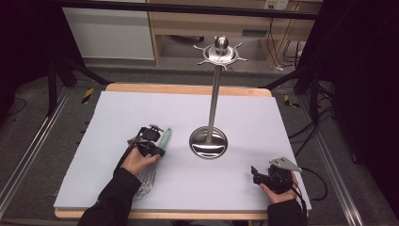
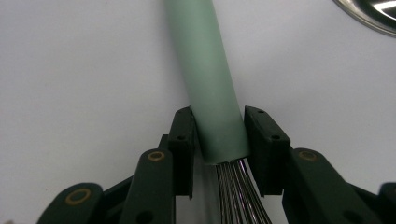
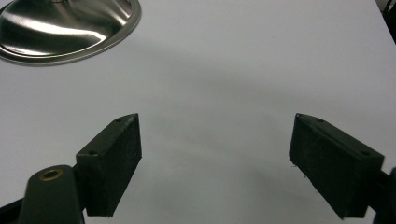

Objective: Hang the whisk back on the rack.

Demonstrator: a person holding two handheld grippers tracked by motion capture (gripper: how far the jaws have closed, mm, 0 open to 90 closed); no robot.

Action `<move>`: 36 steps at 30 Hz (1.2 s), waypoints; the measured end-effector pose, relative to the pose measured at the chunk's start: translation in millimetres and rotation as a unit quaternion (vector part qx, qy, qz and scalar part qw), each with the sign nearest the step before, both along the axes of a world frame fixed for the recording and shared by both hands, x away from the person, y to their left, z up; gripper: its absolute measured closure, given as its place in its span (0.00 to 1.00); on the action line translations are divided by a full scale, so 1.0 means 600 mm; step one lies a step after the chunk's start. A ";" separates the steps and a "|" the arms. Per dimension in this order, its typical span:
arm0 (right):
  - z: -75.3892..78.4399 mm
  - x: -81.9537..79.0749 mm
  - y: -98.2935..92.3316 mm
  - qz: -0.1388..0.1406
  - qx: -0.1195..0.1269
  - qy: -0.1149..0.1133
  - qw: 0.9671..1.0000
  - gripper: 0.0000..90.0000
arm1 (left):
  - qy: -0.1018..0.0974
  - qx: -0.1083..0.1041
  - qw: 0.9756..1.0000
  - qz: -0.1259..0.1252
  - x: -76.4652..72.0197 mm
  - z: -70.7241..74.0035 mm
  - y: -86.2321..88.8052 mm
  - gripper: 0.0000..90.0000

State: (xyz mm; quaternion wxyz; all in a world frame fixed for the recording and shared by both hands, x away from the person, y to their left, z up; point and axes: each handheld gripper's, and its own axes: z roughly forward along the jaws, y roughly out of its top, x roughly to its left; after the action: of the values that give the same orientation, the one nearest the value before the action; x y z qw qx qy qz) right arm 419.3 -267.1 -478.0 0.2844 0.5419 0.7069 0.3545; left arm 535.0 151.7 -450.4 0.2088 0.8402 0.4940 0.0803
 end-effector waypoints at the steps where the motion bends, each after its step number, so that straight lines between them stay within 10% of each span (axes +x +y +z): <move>1: 0.000 0.000 0.000 0.000 0.000 0.000 1.000 0.19 | 0.001 0.000 1.000 0.003 0.000 0.001 0.000 0.72; 21: 0.000 0.000 0.000 -0.001 0.000 -0.002 1.000 0.19 | -0.044 -0.069 0.997 -0.010 -0.046 0.053 0.013 0.76; 36: 0.000 0.000 0.000 -0.002 -0.004 -0.001 1.000 0.19 | -0.116 -0.125 0.985 -0.018 -0.104 0.088 0.054 0.77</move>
State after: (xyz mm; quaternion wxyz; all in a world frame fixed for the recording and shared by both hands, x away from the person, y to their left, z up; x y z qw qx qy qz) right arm 419.1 -267.2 -478.1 0.2877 0.5424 0.7067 0.3517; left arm 472.5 184.0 -397.4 0.3694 0.8010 0.4579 0.1107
